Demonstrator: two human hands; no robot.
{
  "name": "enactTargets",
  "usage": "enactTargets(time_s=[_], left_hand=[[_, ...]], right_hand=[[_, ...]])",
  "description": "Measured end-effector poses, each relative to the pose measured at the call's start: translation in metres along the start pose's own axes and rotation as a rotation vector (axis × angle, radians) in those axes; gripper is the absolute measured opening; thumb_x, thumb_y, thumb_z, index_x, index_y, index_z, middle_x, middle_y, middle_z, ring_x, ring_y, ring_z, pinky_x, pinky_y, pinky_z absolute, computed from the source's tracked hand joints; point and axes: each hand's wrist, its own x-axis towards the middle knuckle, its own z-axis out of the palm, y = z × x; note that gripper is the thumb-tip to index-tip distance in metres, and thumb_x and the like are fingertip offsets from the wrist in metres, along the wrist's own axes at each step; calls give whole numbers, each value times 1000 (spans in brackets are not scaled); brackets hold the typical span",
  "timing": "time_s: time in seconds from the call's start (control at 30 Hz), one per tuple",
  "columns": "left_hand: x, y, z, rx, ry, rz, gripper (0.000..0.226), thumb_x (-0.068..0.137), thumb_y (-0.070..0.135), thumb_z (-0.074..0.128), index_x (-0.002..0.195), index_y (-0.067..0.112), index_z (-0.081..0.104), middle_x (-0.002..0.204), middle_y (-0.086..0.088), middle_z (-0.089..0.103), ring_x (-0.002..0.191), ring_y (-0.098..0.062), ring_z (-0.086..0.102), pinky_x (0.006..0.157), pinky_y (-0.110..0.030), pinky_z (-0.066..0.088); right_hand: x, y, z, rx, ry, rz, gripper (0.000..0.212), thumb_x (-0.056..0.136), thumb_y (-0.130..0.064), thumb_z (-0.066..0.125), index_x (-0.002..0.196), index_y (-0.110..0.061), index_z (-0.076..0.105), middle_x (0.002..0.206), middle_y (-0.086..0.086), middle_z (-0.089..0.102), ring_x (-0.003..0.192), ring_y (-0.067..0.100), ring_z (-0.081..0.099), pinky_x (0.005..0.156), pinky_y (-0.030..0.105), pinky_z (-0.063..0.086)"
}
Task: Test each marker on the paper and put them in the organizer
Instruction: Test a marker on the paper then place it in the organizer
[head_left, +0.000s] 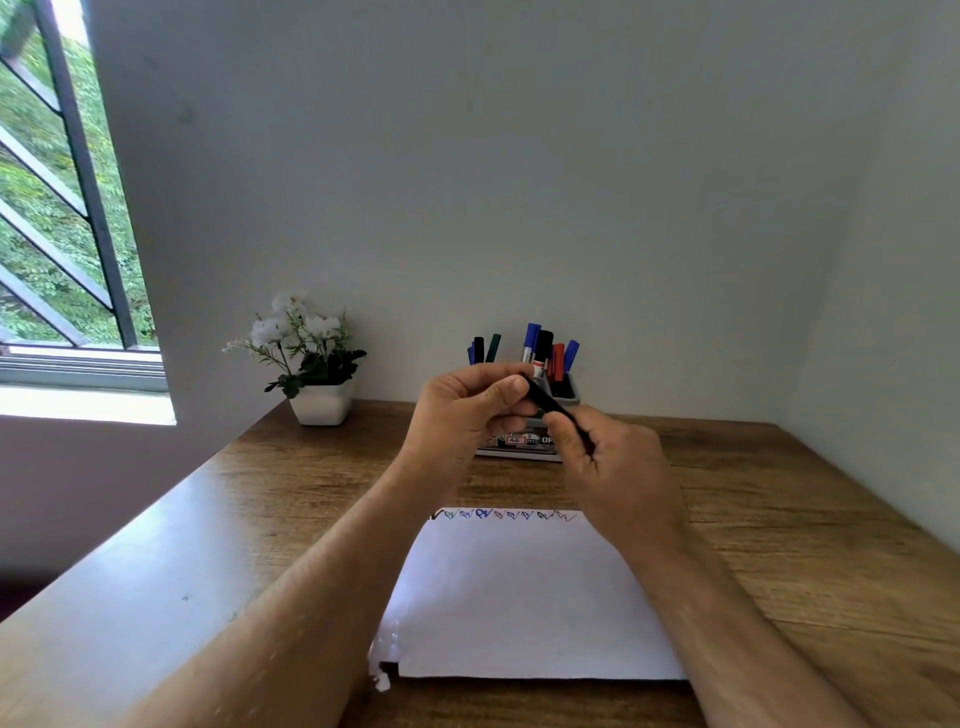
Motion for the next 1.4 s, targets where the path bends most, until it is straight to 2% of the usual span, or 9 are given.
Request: enactTargets(time_s=[0.2, 0.43, 0.5, 0.57, 0.77, 0.9, 1.0, 1.27, 1.4], left_hand=[[1, 0, -2, -31, 42, 19, 22, 80, 17, 68, 100, 9, 74, 88, -12, 78, 75, -15, 75, 63, -19, 59], [6, -8, -6, 90, 310, 114, 14, 99, 8, 58, 102, 12, 71, 94, -7, 77, 79, -12, 73, 70, -22, 60], [5, -10, -6, 205, 314, 71, 15, 98, 7, 60, 99, 15, 72, 90, -3, 77, 75, -9, 73, 66, -19, 58], [2, -15, -1, 287, 293, 21, 13, 98, 9, 61, 100, 16, 72, 89, -1, 76, 73, -8, 73, 63, -18, 56], [-4, -29, 13, 460, 237, -100, 12, 99, 18, 62, 104, 19, 73, 92, -1, 75, 68, -2, 68, 62, -18, 56], [-10, -40, 14, 535, 210, -126, 13, 100, 19, 61, 106, 19, 72, 95, 0, 74, 77, -8, 68, 71, -23, 59], [-11, -47, 11, 573, 217, -137, 13, 100, 20, 61, 107, 18, 72, 98, 0, 74, 79, -8, 69, 74, -24, 60], [-10, -57, 3, 578, 254, -162, 11, 99, 20, 63, 103, 21, 73, 96, 0, 75, 71, -5, 71, 65, -17, 59], [-10, -59, 2, 625, 235, -175, 12, 99, 23, 63, 107, 21, 72, 98, 3, 73, 80, -9, 73, 75, -26, 62]], right_hand=[[3, 4, -5, -76, 53, 16, 38, 95, -57, 45, 72, -29, 58, 50, -14, 49, 41, 4, 47, 37, 13, 21], [-2, 15, 5, 21, -41, 221, 26, 102, -30, 50, 110, -16, 70, 69, -13, 59, 54, 2, 54, 41, 10, 35], [-3, 16, 5, 169, -35, 360, 26, 100, -21, 54, 124, -26, 61, 78, -8, 69, 55, 2, 60, 44, 8, 38], [-6, 17, 4, 359, -8, 450, 30, 97, -13, 56, 117, -36, 55, 81, -4, 72, 42, 4, 57, 38, 20, 43], [-10, 14, -10, 761, -38, 657, 29, 96, -6, 47, 95, -23, 69, 91, 6, 76, 40, 22, 57, 40, 31, 51], [-20, 15, -20, 585, -28, 631, 8, 93, -17, 63, 95, -22, 68, 76, 0, 75, 46, 17, 62, 40, 27, 50], [-23, 15, -21, 461, -21, 622, 19, 96, -30, 60, 89, -16, 72, 56, 2, 64, 41, 9, 51, 40, 23, 40], [-27, 13, -13, 406, -89, 756, 13, 94, -20, 61, 89, -9, 66, 74, 13, 72, 44, 13, 60, 39, 22, 44], [-28, 13, -15, 283, -93, 712, 10, 88, -18, 64, 78, -14, 64, 71, 10, 71, 48, 12, 62, 40, 21, 44]])
